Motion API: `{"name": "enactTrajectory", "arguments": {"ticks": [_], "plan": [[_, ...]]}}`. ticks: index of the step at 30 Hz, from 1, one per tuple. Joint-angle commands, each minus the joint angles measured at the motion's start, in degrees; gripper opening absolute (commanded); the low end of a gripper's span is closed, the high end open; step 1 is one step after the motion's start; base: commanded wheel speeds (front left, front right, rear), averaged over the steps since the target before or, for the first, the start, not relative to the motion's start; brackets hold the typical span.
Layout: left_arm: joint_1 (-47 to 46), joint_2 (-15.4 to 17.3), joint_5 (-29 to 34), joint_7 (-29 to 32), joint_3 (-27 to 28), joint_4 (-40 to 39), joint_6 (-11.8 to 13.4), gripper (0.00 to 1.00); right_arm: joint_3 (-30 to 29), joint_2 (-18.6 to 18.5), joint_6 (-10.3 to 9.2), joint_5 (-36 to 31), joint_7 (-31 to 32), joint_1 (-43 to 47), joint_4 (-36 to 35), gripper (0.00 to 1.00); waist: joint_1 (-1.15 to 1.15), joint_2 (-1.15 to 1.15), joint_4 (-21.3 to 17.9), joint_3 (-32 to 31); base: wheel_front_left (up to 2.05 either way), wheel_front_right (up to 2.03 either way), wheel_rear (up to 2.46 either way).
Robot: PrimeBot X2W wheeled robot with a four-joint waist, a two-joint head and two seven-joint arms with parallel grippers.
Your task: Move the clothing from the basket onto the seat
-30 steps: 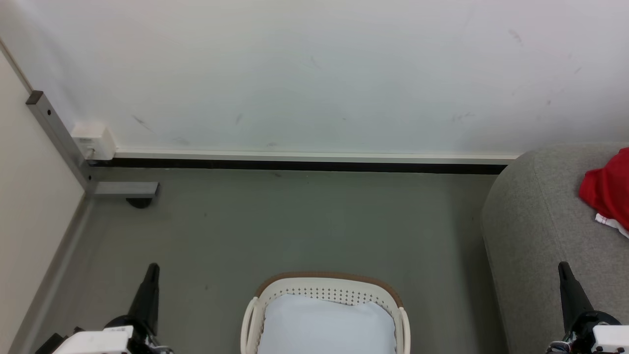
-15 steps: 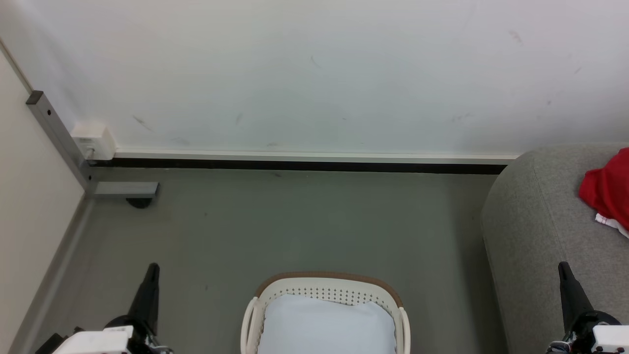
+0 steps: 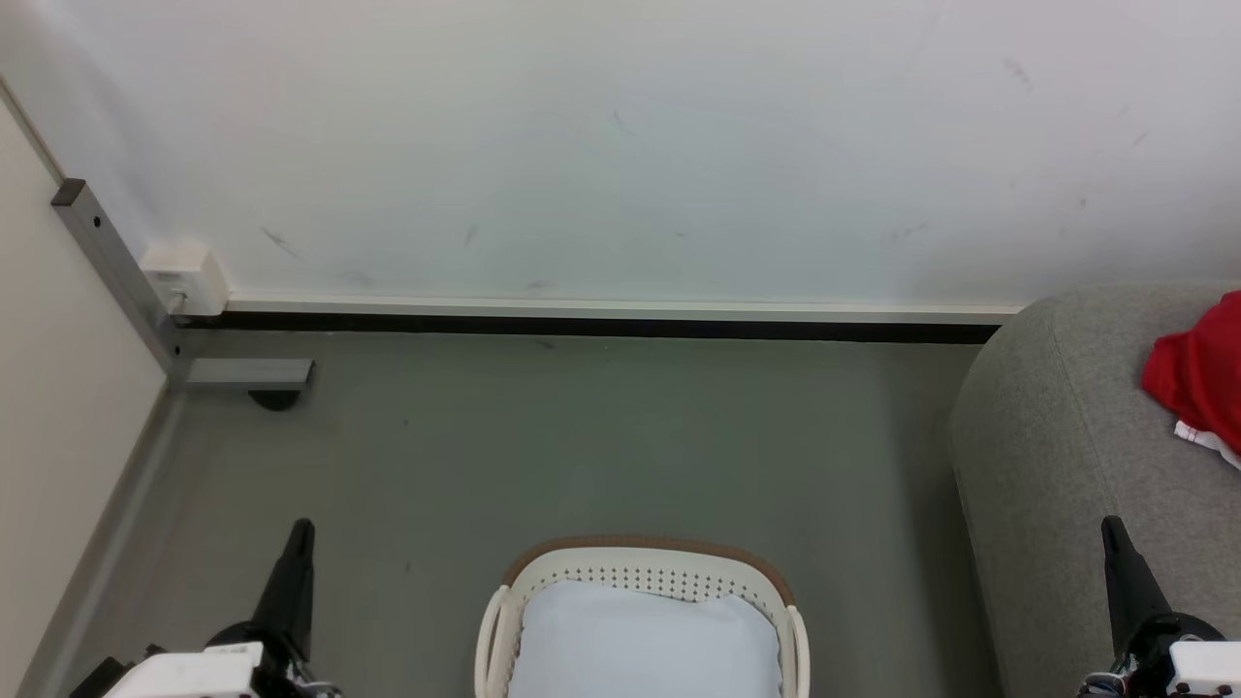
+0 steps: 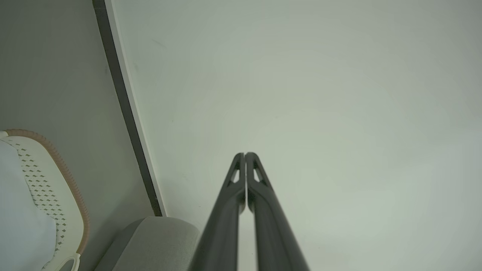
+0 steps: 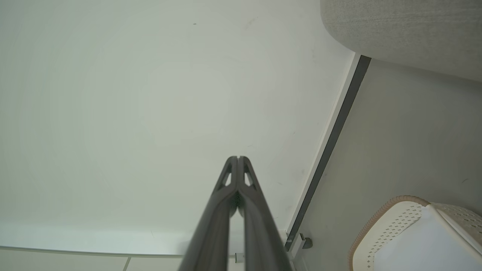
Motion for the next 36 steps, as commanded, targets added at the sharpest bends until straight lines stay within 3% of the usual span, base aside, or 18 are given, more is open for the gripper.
{"name": "enactTrajectory", "arguments": {"ticks": [1,36], "plan": [[-0.5,0.1,-0.8,0.2,0.1,-0.2,-0.1,0.0,-0.2,0.0,-0.12,0.0,0.2,-0.7,-0.3,0.0,0.0,0.0,0.0,0.0,0.0,0.0,0.0],[-0.5,0.1,-0.8,0.2,0.1,-0.2,0.0,0.0,-0.2,0.0,-0.12,0.0,0.2,-0.7,-0.3,0.0,0.0,0.0,0.0,0.0,0.0,0.0,0.0]]}}
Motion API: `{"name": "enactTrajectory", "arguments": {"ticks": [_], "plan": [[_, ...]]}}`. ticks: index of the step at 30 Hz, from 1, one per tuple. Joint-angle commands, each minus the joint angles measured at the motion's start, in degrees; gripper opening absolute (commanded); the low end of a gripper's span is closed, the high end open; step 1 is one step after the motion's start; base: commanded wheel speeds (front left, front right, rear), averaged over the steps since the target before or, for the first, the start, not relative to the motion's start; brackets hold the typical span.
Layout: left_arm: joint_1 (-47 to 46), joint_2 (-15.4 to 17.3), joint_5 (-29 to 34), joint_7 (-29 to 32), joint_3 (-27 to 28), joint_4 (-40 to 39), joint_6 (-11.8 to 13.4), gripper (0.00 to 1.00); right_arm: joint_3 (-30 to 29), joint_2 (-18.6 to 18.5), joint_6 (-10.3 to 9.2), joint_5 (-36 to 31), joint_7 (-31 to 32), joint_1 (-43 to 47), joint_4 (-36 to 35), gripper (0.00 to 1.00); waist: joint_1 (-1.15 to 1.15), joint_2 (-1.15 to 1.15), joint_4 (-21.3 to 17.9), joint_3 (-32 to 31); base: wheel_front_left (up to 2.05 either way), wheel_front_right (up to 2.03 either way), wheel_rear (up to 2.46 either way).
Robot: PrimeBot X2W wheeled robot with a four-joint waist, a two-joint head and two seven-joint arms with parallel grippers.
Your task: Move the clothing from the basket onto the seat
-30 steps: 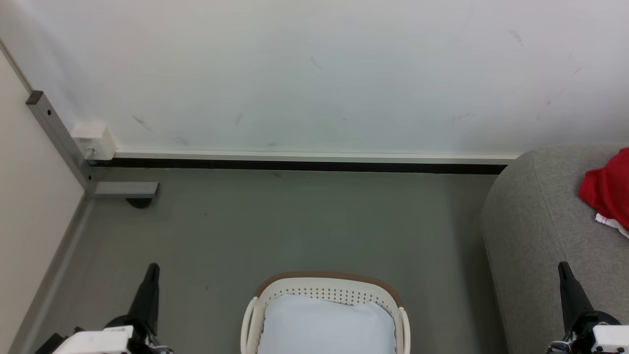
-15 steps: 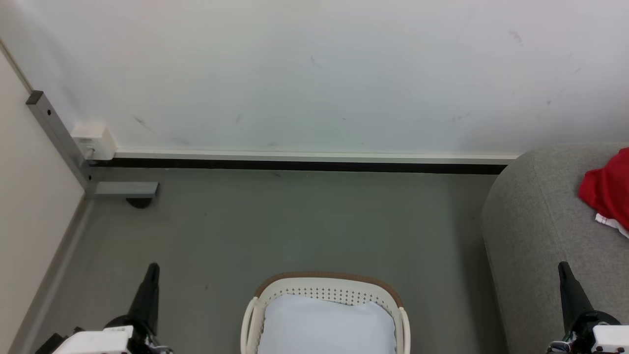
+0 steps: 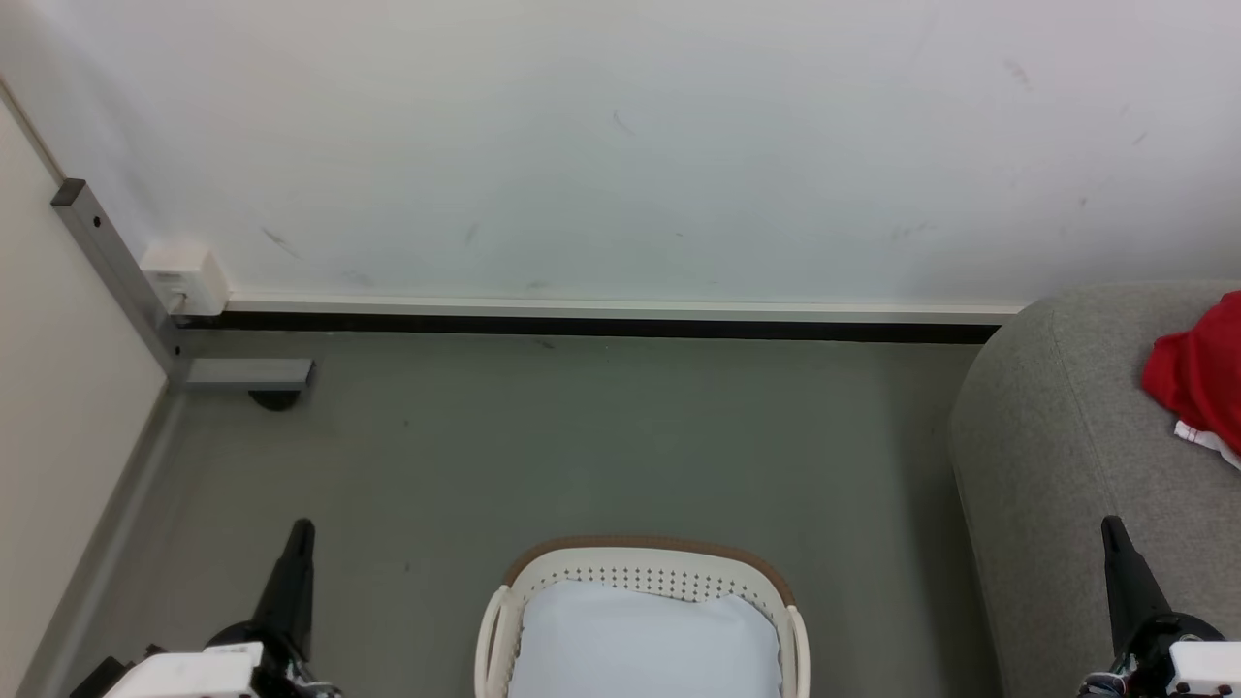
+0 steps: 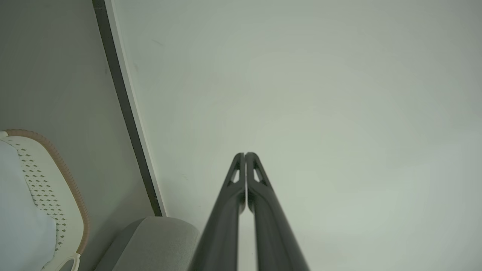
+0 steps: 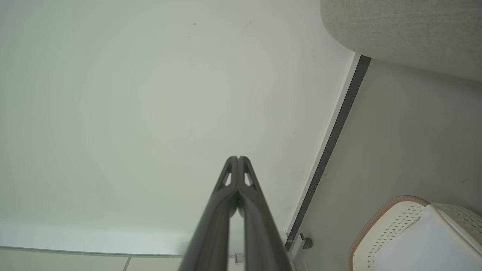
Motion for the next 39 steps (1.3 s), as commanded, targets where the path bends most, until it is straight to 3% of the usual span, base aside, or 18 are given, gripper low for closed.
{"name": "enactTrajectory", "arguments": {"ticks": [1,39], "plan": [[-0.5,0.1,-0.8,0.2,0.1,-0.2,-0.1,0.0,-0.2,0.0,-0.12,0.0,0.2,-0.7,-0.3,0.0,0.0,0.0,0.0,0.0,0.0,0.0,0.0],[-0.5,0.1,-0.8,0.2,0.1,-0.2,-0.1,0.0,-0.2,0.0,-0.12,0.0,0.2,-0.7,-0.3,0.0,0.0,0.0,0.0,0.0,0.0,0.0,0.0]]}}
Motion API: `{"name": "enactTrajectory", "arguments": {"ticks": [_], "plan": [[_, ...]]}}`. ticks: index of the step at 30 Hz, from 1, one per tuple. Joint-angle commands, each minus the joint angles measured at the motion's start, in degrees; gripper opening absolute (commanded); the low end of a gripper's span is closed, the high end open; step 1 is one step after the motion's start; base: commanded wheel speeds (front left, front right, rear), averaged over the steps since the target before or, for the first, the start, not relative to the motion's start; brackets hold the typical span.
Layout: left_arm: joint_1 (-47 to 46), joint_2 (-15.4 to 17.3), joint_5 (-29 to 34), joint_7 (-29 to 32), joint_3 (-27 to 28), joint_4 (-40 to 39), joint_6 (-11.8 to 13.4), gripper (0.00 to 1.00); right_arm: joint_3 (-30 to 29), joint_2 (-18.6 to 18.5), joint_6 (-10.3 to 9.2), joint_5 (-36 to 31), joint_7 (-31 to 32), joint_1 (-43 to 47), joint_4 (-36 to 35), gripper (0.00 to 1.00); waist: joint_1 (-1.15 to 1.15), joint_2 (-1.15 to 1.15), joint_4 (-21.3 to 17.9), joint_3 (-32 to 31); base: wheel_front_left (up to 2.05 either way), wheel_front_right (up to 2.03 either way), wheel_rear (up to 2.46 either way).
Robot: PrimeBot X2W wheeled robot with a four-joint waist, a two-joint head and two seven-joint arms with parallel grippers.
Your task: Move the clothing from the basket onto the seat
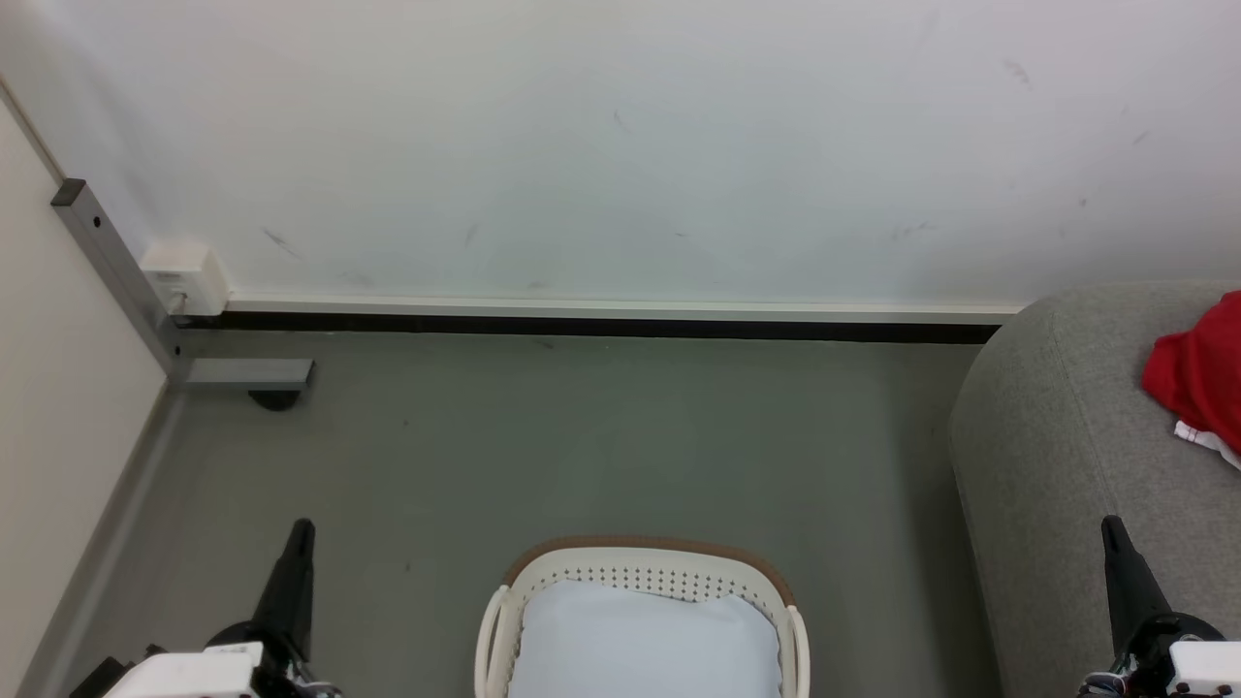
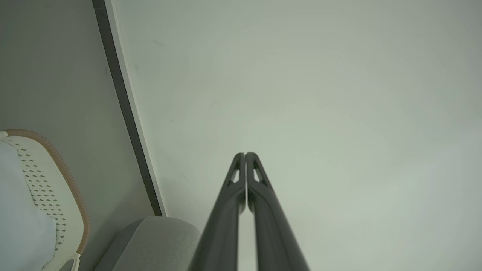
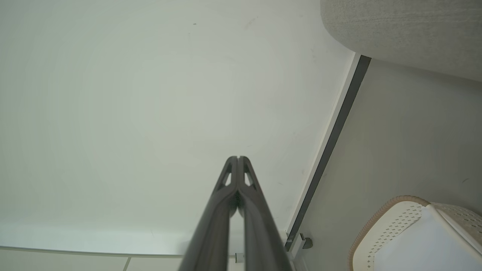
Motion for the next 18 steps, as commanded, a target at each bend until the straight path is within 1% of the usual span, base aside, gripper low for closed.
{"name": "enactTrajectory", "arguments": {"ticks": [1,18], "plan": [[-0.5,0.1,-0.8,0.2,0.1,-0.2,-0.1,0.0,-0.2,0.0,-0.12,0.0,0.2,-0.7,-0.3,0.0,0.0,0.0,0.0,0.0,0.0,0.0,0.0],[-0.5,0.1,-0.8,0.2,0.1,-0.2,0.0,0.0,-0.2,0.0,-0.12,0.0,0.2,-0.7,-0.3,0.0,0.0,0.0,0.0,0.0,0.0,0.0,0.0]]}}
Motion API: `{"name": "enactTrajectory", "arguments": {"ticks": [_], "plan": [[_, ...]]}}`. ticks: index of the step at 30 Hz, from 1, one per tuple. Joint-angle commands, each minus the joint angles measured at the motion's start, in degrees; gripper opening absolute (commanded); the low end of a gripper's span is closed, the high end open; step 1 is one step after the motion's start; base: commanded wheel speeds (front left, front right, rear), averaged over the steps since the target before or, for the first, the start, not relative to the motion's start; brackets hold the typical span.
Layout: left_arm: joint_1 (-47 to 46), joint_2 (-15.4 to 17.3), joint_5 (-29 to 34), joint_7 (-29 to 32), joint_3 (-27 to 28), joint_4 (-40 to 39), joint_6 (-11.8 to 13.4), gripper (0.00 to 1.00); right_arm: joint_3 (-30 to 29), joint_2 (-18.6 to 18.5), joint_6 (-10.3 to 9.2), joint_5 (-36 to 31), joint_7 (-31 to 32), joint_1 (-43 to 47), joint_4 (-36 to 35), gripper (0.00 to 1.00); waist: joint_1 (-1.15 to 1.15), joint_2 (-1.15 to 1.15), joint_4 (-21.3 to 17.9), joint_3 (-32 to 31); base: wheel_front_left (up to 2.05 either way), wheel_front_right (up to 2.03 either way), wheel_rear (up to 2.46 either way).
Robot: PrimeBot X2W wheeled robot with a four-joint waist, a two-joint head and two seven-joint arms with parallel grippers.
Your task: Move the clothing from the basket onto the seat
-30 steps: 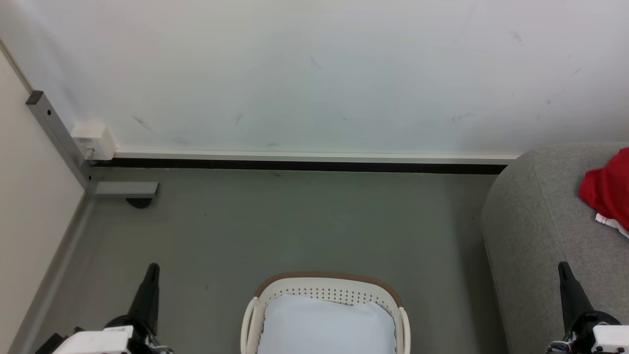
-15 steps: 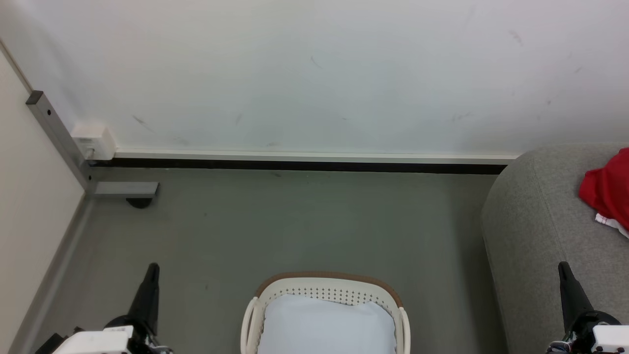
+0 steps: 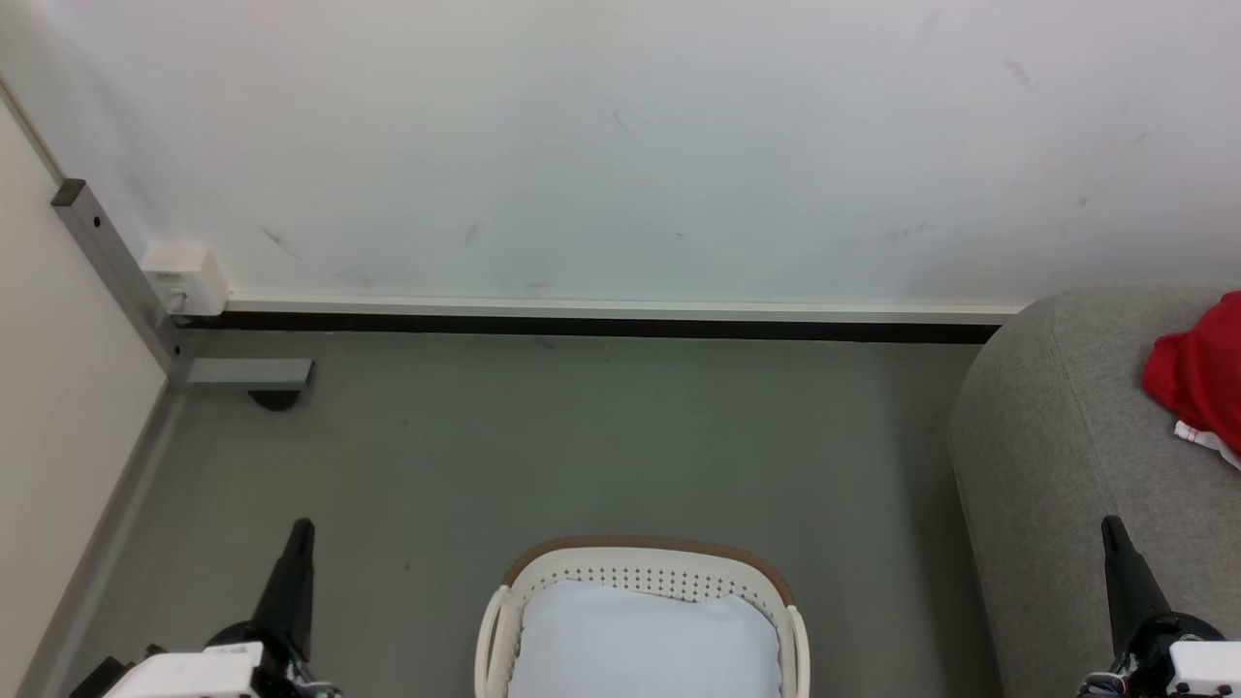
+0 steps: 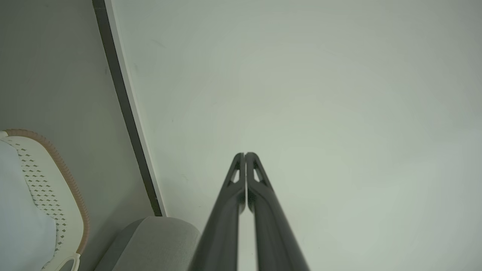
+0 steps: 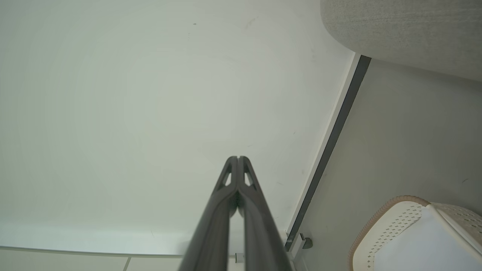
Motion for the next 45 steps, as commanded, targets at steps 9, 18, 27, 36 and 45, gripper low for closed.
{"name": "enactTrajectory", "arguments": {"ticks": [9,18,27,36,45], "plan": [[-0.5,0.1,-0.8,0.2,0.1,-0.2,-0.1,0.0,-0.2,0.0,-0.12,0.0,0.2,-0.7,-0.3,0.0,0.0,0.0,0.0,0.0,0.0,0.0,0.0],[-0.5,0.1,-0.8,0.2,0.1,-0.2,-0.1,0.0,-0.2,0.0,-0.12,0.0,0.2,-0.7,-0.3,0.0,0.0,0.0,0.0,0.0,0.0,0.0,0.0],[-0.5,0.1,-0.8,0.2,0.1,-0.2,0.0,0.0,-0.2,0.0,-0.12,0.0,0.2,-0.7,-0.3,0.0,0.0,0.0,0.0,0.0,0.0,0.0,0.0],[-0.5,0.1,-0.8,0.2,0.1,-0.2,-0.1,0.0,-0.2,0.0,-0.12,0.0,0.2,-0.7,-0.3,0.0,0.0,0.0,0.0,0.0,0.0,0.0,0.0],[-0.5,0.1,-0.8,0.2,0.1,-0.2,-0.1,0.0,-0.2,0.0,-0.12,0.0,0.2,-0.7,-0.3,0.0,0.0,0.0,0.0,0.0,0.0,0.0,0.0]]}}
